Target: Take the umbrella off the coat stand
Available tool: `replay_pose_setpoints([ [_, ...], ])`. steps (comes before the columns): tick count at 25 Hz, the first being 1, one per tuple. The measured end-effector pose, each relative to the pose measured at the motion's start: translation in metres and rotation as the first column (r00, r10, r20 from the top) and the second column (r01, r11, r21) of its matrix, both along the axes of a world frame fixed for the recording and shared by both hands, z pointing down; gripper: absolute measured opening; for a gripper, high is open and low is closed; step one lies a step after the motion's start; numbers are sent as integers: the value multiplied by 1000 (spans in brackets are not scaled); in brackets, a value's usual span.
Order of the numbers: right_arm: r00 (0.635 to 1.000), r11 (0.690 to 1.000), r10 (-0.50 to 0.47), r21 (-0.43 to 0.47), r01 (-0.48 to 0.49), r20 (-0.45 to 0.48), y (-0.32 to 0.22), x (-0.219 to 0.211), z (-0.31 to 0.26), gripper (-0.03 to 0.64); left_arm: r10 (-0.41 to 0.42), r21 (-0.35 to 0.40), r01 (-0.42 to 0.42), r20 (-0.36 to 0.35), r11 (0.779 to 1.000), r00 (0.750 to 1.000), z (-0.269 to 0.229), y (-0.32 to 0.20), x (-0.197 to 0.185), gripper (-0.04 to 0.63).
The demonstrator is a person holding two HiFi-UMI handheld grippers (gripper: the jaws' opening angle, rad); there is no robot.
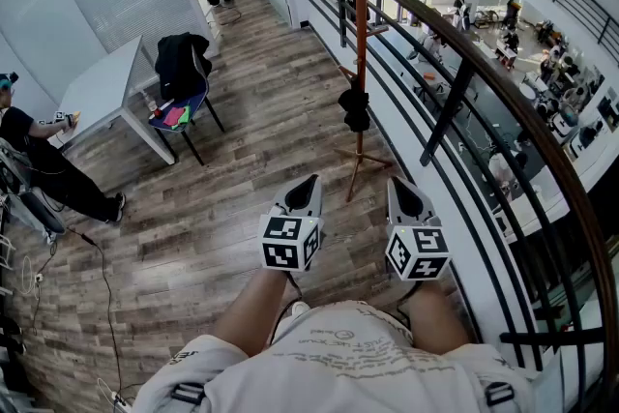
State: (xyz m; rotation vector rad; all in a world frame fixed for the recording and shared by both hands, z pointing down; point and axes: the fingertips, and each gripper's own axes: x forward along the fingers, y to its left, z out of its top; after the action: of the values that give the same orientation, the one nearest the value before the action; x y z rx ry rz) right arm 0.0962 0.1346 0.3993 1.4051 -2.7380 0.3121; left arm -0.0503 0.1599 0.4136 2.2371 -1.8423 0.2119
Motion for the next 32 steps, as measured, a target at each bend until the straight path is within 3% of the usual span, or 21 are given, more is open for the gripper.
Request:
replay_pose_setpoints([
  [19, 999, 1000, -20, 7, 20, -30, -17, 44, 13, 2, -7, -14, 7, -13, 1000, 1000, 14, -24, 50, 5],
  [26, 999, 1000, -17, -5, 17, -51, -28, 56, 20, 2, -26, -31, 24, -43, 999, 999, 28, -32, 49, 5],
  [32, 998, 1000, -6, 6, 6, -66, -56, 50, 29, 2, 11, -29, -12, -49, 999, 999, 40, -68, 48, 5],
])
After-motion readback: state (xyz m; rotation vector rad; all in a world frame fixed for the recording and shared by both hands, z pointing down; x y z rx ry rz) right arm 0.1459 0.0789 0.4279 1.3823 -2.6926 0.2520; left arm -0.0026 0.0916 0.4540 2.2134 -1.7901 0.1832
